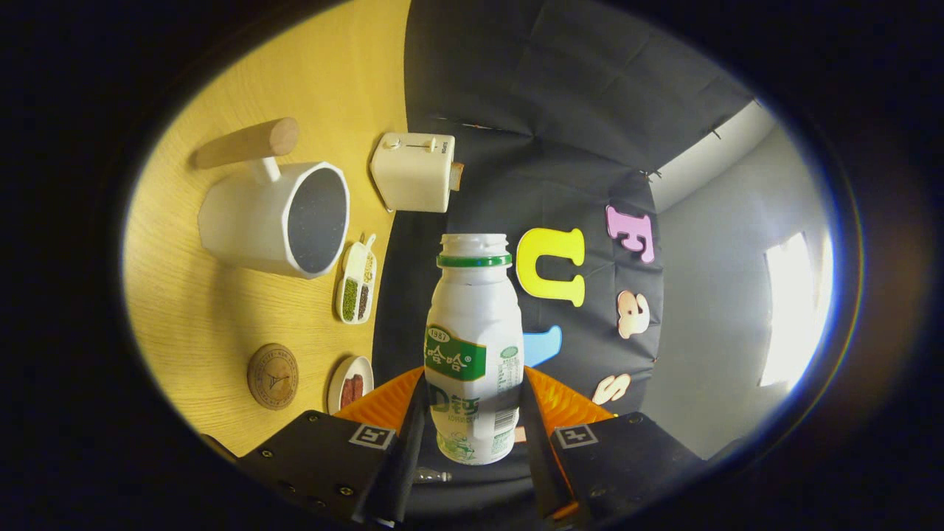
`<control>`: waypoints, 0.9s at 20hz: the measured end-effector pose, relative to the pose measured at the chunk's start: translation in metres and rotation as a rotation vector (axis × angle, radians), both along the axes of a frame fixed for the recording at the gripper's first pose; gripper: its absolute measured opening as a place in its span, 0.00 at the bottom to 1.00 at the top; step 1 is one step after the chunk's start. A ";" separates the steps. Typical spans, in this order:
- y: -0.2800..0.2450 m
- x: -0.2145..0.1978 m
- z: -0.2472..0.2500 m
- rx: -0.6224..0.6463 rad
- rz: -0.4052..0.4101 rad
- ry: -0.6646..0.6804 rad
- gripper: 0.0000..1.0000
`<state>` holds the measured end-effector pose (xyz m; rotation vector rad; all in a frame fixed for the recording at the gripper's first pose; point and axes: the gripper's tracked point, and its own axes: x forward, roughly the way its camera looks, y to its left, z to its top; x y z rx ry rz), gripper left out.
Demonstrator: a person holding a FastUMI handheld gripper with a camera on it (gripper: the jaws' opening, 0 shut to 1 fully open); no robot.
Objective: Take the bottle from table, then pour the juice into the cup, finally place the bottle on the coaster
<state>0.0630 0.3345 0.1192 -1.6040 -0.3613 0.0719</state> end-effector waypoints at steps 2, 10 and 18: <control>-0.005 -0.001 -0.001 0.047 -0.004 0.021 0.64; -0.017 0.004 0.005 0.339 0.015 0.116 0.64; -0.030 0.019 -0.003 0.796 0.059 0.320 0.64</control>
